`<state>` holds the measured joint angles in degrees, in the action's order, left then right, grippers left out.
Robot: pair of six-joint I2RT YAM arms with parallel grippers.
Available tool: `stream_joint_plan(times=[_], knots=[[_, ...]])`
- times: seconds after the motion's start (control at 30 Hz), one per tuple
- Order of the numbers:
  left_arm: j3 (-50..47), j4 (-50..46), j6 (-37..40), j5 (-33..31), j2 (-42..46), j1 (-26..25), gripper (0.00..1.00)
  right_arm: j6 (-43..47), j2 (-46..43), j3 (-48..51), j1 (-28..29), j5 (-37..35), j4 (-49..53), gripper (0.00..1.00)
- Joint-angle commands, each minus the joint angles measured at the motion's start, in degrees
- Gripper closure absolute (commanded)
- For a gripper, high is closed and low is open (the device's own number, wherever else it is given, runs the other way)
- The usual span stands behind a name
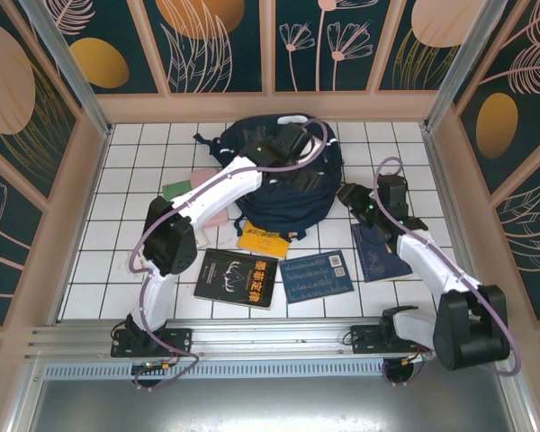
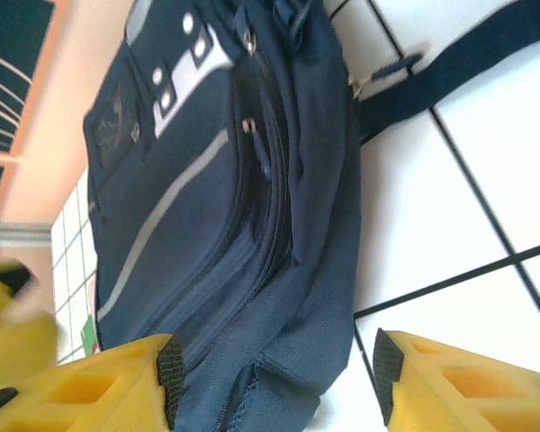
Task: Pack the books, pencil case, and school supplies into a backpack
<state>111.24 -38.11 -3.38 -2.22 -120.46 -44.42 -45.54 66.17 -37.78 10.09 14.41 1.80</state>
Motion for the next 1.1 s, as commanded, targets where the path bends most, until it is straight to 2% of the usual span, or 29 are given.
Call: stream_joint_plan(times=[0.0, 0.1, 0.27, 0.37, 0.53, 0.73, 0.87, 0.9, 0.97, 1.07], knots=[[-12.3, 5.9, 7.4, -4.7, 8.4, 0.1, 0.28, 1.1, -2.6, 0.2, -0.4, -0.9, 0.8, 0.41], [-19.6, 8.1, 11.3, -5.0, 11.5, 0.1, 0.22, 2.5, -1.9, -0.1, -0.4, 1.5, 0.4, 0.41], [-23.7, 9.6, 15.0, -12.8, 9.8, 0.1, 0.2, 3.0, -0.7, 1.6, -0.4, 6.2, -2.9, 0.41], [-24.7, 12.2, 16.8, -13.3, 9.2, 0.1, 0.19, 3.4, -0.3, 2.1, -0.4, 7.3, -3.2, 0.41], [-22.7, 10.9, 19.1, -2.4, 8.3, 0.0, 0.16, 5.6, -0.2, 2.6, -0.4, 8.0, -2.1, 0.41], [-24.4, 8.8, 22.7, 7.7, 10.5, 0.0, 0.16, 6.1, 0.0, 3.5, -0.3, 7.1, -1.9, 0.41], [-21.9, 9.6, 21.1, 4.4, 6.8, -0.1, 0.16, 5.5, 0.4, 3.6, -0.4, 6.8, -1.8, 0.41], [-20.0, 9.0, 19.6, 1.7, 5.2, -0.2, 0.17, 5.5, 0.4, 3.4, -0.4, 6.8, -1.6, 0.41], [-17.2, 8.1, 16.6, 0.8, 4.1, -0.3, 0.19, 6.0, 0.2, 2.6, -0.5, 5.4, 1.2, 0.41], [-20.9, 13.7, 9.8, 2.1, 10.1, -0.3, 0.19, 7.1, -0.4, 2.3, -0.4, 2.9, 7.6, 0.4]])
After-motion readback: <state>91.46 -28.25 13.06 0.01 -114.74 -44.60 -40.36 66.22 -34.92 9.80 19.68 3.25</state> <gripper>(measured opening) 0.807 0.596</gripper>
